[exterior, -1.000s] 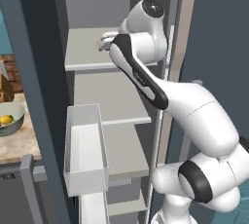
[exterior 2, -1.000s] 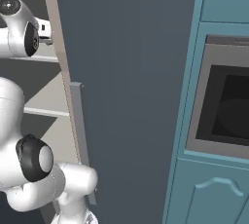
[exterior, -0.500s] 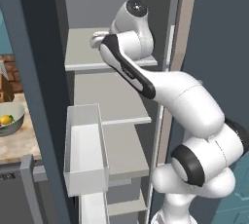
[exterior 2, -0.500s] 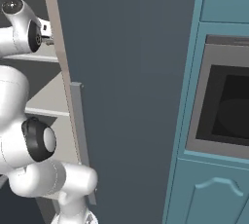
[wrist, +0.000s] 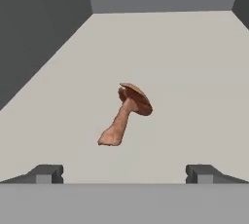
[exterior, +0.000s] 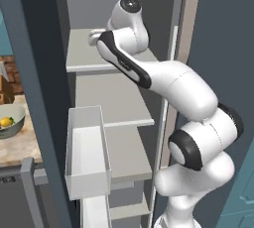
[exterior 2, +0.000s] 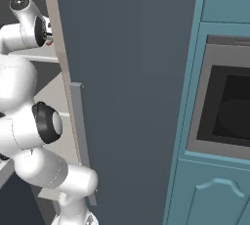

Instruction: Take the mango, lemon, and mushroom from the freezer and place them in the bowl on the counter.

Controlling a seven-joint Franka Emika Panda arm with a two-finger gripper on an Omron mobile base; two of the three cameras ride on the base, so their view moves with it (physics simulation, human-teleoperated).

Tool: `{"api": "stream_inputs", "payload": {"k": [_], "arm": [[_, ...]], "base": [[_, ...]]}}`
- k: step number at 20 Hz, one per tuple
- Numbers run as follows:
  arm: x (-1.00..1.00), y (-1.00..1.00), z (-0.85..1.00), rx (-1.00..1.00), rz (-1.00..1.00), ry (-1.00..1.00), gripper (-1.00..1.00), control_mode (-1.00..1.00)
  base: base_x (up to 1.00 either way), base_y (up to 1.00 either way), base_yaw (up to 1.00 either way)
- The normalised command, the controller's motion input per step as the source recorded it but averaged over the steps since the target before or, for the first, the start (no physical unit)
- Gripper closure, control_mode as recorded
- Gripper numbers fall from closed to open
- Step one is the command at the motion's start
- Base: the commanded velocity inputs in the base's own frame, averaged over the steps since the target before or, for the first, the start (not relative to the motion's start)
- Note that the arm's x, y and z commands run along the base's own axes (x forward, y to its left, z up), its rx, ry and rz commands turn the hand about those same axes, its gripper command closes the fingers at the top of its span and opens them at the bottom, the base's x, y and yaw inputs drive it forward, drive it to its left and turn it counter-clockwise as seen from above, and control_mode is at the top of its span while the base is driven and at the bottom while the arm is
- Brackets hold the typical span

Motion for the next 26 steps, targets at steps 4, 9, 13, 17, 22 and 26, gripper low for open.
{"api": "stream_inputs", "payload": {"k": [4,9,13,17,22,26], "arm": [[0.33,0.1,-0.15,0.0,-0.03,0.0,-1.0,-1.0],[0.37,0.13,-0.24,0.0,-0.04,0.0,-1.0,-1.0],[0.31,0.11,-0.2,0.0,-0.03,0.0,-1.0,-1.0],[0.38,0.11,-0.08,-0.01,-0.01,0.0,-1.0,-1.0],[0.16,0.05,-0.2,-0.03,-0.01,0.0,1.0,-1.0],[0.0,0.0,-0.02,0.0,0.0,0.0,1.0,-1.0]], "base": [[0.0,0.0,0.0],[0.0,0.0,0.0],[0.0,0.0,0.0],[0.0,0.0,0.0],[0.0,0.0,0.0],[0.0,0.0,0.0]]}}
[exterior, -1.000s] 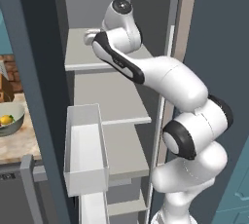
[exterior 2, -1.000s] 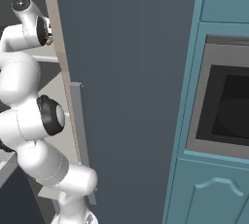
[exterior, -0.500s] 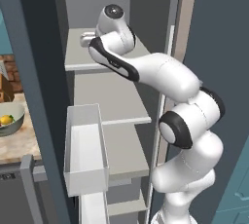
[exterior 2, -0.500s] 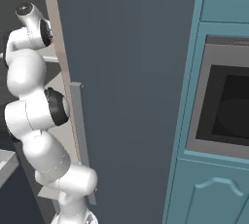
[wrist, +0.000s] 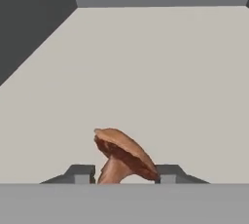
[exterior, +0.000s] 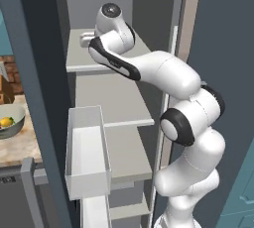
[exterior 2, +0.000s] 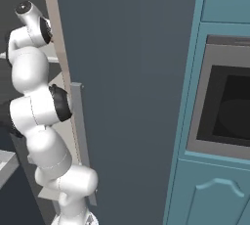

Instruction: Take the mango, lemon, and mushroom from the freezer and place them in the bowl on the counter.

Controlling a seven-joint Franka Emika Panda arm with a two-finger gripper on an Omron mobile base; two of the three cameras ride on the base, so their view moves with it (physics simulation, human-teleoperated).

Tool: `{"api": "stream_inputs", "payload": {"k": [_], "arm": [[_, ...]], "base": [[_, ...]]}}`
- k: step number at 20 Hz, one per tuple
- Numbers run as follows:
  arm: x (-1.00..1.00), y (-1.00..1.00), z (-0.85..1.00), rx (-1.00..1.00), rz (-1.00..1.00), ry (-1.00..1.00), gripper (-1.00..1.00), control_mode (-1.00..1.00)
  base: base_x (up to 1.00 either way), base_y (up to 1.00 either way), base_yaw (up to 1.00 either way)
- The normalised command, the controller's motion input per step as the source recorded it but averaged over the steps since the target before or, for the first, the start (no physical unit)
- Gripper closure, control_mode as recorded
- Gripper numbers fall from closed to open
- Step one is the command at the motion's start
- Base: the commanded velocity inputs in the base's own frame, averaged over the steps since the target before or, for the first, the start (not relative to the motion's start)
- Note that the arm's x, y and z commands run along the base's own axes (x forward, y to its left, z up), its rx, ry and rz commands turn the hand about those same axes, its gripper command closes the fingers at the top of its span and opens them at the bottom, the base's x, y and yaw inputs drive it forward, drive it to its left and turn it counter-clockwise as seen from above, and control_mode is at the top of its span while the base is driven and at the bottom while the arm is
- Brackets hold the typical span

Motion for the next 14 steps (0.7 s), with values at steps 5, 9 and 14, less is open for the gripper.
{"api": "stream_inputs", "payload": {"k": [5,9,14], "arm": [[-0.22,0.0,0.01,0.0,0.0,-0.1,1.0,-1.0],[-1.0,0.0,0.28,0.0,0.0,-0.39,1.0,-1.0],[-1.0,-0.18,0.53,0.01,0.0,-0.4,1.0,-1.0]], "base": [[0.0,0.0,0.0],[0.0,0.0,0.0],[0.0,0.0,0.0]]}}
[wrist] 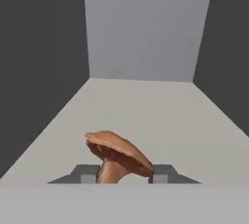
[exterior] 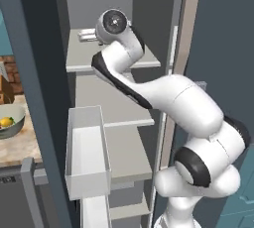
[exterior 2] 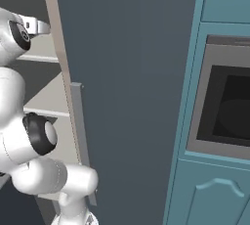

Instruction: Take the mango, lemon, and mushroom from the freezer and place them in the bowl on the counter.

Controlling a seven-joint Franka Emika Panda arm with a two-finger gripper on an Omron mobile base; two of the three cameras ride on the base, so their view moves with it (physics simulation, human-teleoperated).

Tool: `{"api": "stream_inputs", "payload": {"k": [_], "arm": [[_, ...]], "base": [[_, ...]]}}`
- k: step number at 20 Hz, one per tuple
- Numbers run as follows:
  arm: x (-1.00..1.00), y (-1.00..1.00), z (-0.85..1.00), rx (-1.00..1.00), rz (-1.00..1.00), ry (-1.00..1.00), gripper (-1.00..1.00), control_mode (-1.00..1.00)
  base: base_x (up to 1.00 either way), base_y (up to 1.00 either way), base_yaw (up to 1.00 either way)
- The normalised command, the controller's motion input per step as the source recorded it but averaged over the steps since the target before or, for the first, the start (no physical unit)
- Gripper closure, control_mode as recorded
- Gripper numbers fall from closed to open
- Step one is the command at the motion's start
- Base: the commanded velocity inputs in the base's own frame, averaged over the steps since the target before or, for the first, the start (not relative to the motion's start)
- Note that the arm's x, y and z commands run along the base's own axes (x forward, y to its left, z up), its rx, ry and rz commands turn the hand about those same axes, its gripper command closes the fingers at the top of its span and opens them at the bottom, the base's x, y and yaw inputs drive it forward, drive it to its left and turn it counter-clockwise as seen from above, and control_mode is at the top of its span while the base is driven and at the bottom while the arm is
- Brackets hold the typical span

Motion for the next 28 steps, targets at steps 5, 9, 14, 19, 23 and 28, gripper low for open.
{"api": "stream_inputs", "payload": {"k": [5,9,14,19,23,28], "arm": [[-1.0,-0.33,-0.28,0.08,0.0,0.03,1.0,-1.0],[-1.0,-0.49,-0.68,0.16,0.0,0.28,1.0,-1.0],[-1.0,-0.4,-0.81,0.1,-0.02,0.3,1.0,-1.0],[-1.0,-0.43,-0.92,0.08,-0.08,0.3,1.0,-1.0],[-0.77,-0.53,-0.47,0.11,-0.05,0.09,1.0,-1.0],[-0.2,-0.12,-0.12,0.06,-0.03,0.03,1.0,1.0]], "base": [[0.0,0.0,0.0],[0.0,0.0,0.0],[0.0,0.0,0.0],[0.0,0.0,0.0],[0.0,0.0,0.0],[-0.8,-0.11,0.05]]}}
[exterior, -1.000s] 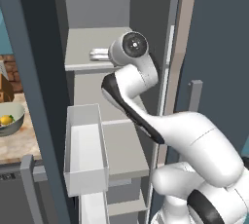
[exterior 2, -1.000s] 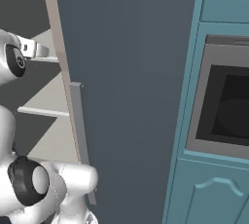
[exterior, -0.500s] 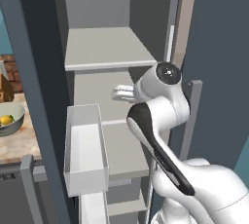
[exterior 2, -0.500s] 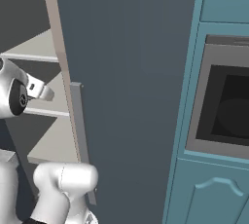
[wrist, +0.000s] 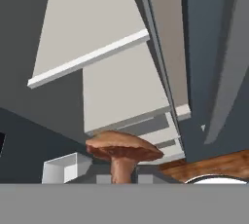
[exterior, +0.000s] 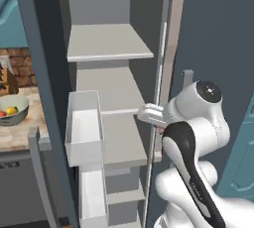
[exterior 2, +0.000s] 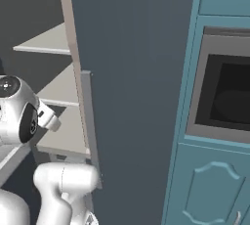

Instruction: Take the mango, lemon, and mushroom from the freezer and place them in the bowl on the counter.

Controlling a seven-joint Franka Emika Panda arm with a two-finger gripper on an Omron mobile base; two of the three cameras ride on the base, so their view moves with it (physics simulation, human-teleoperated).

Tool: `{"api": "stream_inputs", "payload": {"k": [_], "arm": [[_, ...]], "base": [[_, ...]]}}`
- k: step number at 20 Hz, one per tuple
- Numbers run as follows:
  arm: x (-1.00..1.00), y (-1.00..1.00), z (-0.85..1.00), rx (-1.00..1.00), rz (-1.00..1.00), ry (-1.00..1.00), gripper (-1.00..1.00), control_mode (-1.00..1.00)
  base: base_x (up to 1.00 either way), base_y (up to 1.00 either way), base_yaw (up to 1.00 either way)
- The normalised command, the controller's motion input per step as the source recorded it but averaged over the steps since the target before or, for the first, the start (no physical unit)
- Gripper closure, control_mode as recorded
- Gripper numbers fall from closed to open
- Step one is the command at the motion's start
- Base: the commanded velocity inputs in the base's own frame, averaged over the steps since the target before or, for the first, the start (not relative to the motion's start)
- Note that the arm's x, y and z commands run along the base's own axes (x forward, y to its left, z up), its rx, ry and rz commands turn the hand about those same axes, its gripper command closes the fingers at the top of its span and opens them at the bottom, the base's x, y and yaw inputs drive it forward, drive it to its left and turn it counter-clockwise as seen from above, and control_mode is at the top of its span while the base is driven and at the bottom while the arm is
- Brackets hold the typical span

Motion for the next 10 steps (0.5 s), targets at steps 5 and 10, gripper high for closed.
{"api": "stream_inputs", "payload": {"k": [5,10], "arm": [[0.0,0.0,0.0,0.0,0.0,0.0,1.0,1.0],[0.0,0.0,0.0,0.0,0.0,0.0,1.0,1.0]], "base": [[-1.0,-0.02,0.38],[-0.74,0.04,0.65]]}}
